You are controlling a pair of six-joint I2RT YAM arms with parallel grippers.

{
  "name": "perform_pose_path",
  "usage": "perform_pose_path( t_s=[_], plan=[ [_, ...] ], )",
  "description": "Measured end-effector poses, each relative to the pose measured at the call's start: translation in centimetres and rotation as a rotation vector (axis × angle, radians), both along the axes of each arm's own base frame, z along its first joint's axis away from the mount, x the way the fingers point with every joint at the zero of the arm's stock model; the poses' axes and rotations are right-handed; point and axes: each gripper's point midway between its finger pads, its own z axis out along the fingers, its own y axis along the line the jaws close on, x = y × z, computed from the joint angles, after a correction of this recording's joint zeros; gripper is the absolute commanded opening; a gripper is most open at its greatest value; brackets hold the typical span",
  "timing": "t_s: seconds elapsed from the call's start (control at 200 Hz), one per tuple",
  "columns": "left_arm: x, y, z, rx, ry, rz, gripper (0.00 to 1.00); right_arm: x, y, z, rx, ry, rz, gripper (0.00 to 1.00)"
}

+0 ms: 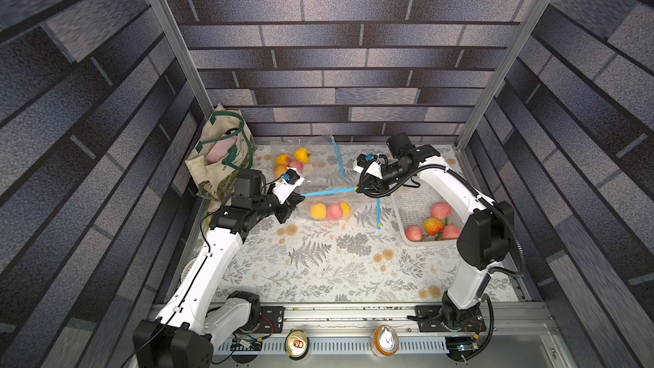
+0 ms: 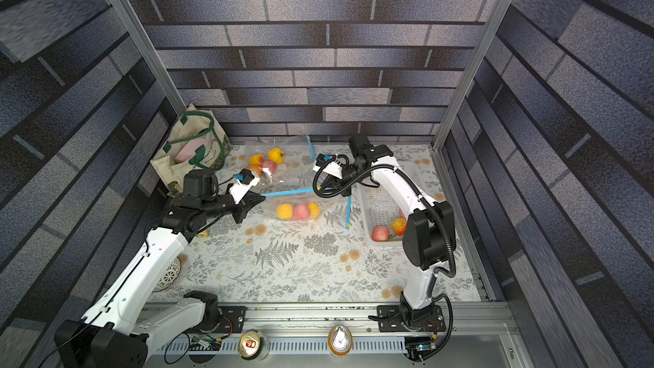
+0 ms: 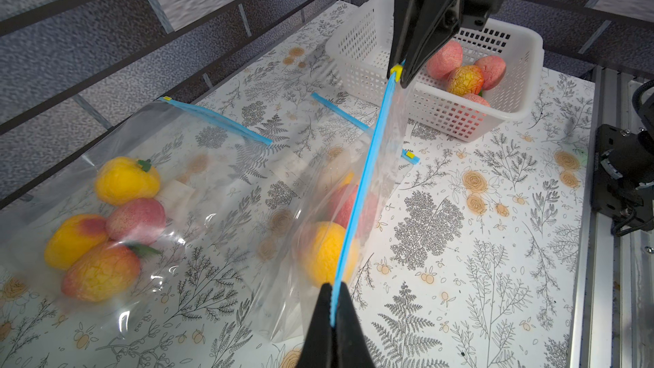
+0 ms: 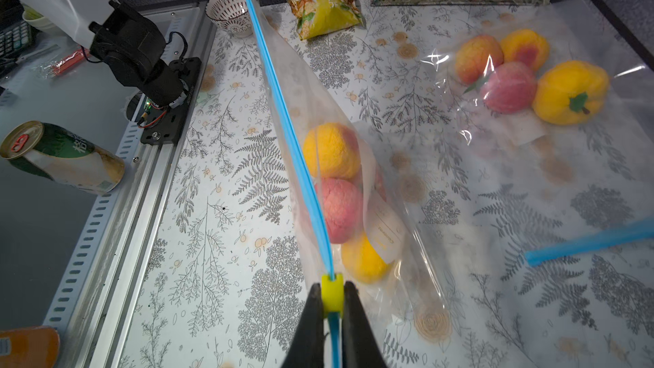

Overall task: Place the peach in a zip-top bag and seal the zipper
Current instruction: Zip the zipper on the zipper food storage bag.

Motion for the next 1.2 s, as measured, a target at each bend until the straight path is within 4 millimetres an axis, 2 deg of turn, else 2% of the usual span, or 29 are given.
perform_pose_path(
  t_s=[0.155, 0.291, 1.067, 1.132, 1.202],
  plan=[
    [0.1, 0.2, 0.0, -0.001, 0.0, 0.007, 0.0, 1.0, -2.0, -0.5, -0.014, 0.005, -0.061, 0.09],
    [0.1, 0.2, 0.0, -0.001, 0.002, 0.007, 0.0, 1.3, -2.8, -0.3, -0.021, -0.012, -0.085, 0.09],
    [0.1, 0.2, 0.0, -0.003, 0.003, 0.005, 0.0, 1.8, -3.9, 0.0, 0.002, -0.009, -0.114, 0.11],
    [0.2, 0.2, -0.1, -0.002, 0.006, 0.006, 0.0, 1.7, -3.9, 0.2, 0.012, -0.005, -0.111, 0.14],
    [0.3, 0.0, -0.5, 0.006, 0.014, 0.006, 0.0, 1.7, -3.9, 0.4, 0.027, 0.008, -0.117, 0.35]
  ],
)
